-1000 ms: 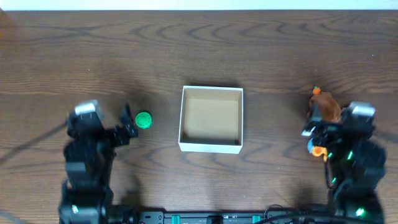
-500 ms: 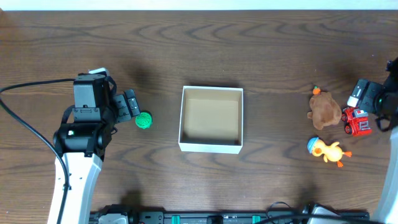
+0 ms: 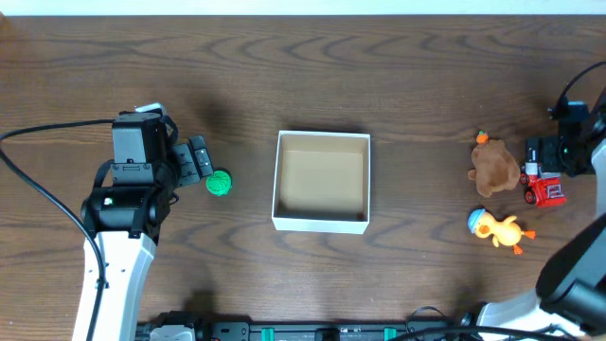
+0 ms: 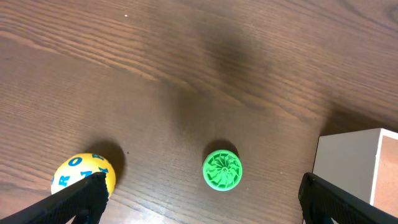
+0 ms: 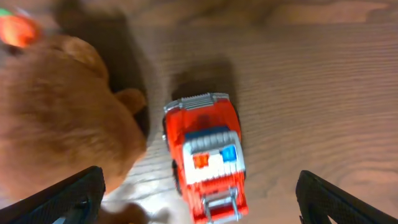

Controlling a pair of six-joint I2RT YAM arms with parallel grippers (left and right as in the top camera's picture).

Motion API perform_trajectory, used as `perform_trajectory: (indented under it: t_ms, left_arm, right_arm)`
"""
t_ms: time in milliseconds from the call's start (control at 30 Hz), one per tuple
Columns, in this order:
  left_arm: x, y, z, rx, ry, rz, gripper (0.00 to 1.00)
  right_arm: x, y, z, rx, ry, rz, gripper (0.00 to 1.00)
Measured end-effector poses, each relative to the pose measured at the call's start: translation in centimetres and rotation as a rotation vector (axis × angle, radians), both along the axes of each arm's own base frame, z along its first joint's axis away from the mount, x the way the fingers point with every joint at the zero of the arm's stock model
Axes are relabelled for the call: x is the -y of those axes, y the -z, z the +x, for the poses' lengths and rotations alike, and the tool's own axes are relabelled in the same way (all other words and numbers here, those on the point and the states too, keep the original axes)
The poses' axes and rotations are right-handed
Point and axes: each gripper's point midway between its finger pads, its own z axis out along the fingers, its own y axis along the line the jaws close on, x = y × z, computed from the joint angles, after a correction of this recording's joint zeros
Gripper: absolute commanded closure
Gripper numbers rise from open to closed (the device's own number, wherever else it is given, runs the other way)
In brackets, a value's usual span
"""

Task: Pack container
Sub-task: 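Move the right gripper to the red fire truck and grasp it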

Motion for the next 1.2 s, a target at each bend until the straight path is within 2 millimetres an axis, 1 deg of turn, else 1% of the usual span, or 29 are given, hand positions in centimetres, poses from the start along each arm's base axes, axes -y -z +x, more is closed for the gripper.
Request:
perform_trajectory:
  t_ms: [67, 100, 167, 267, 300, 367, 467, 500, 600, 800, 967, 1033, 1100, 1200]
  left_arm:
    - [0.0, 0.1, -0.1, -0.005, 0.0, 0.0, 0.02]
    - [0.0, 0.1, -0.1, -0.008, 0.0, 0.0, 0.02]
    - [0.0, 0.2, -0.3, -0.015, 0.0, 0.0, 0.02]
    - [0.0, 0.3, -0.4, -0.02, 0.0, 0.0, 0.02]
    - [0.0, 0.3, -0.4, -0.02, 0.0, 0.0, 0.02]
    - [0.0, 0.3, -0.4, -0.019, 0.0, 0.0, 0.02]
    - [0.0, 0.3, -0.4, -0.02, 0.0, 0.0, 0.02]
    - [0.0, 0.3, -0.4, -0.02, 0.0, 0.0, 0.02]
    - [0.0, 0.3, -0.4, -0.02, 0.0, 0.0, 0.02]
    - [0.0, 0.3, -0.4, -0.02, 0.0, 0.0, 0.02]
    - [0.0, 0.3, -0.4, -0.02, 0.0, 0.0, 0.02]
    - [0.0, 0.3, -0.4, -0.02, 0.0, 0.0, 0.02]
    - [0.0, 0.3, -0.4, -0.02, 0.0, 0.0, 0.02]
    - [0.0, 0.3, -0.4, -0.02, 0.0, 0.0, 0.02]
  right_arm:
    - [0.5, 1.3, 0.0, -0.021, 0.004, 0.01, 0.05]
    - [0.6, 1.6, -0.1, -0.028, 0.004, 0.013, 0.06]
    - [0.8, 2.8, -0.4, -0.056, 0.007, 0.028, 0.11]
    - [0.7, 4.3, -0.6, -0.091, 0.004, 0.05, 0.14]
    - [0.7, 4.6, -0.7, -0.097, 0.005, 0.055, 0.17]
    - [0.7, 5.1, -0.7, -0.105, 0.009, 0.062, 0.25]
    - [0.7, 5.3, -0.6, -0.103, 0.015, 0.065, 0.32]
    - [0.7, 5.3, -0.6, -0.102, 0.018, 0.065, 0.32]
    - [0.8, 5.3, -0.5, -0.101, 0.023, 0.066, 0.37]
    - [0.8, 5.3, -0.5, -0.097, 0.028, 0.066, 0.52]
    - [0.8, 5.1, -0.3, -0.09, 0.041, 0.068, 0.62]
    - [0.8, 5.1, -0.3, -0.09, 0.041, 0.068, 0.67]
    - [0.8, 5.1, -0.3, -0.089, 0.044, 0.069, 0.71]
    - [0.8, 5.1, -0.3, -0.089, 0.047, 0.069, 0.81]
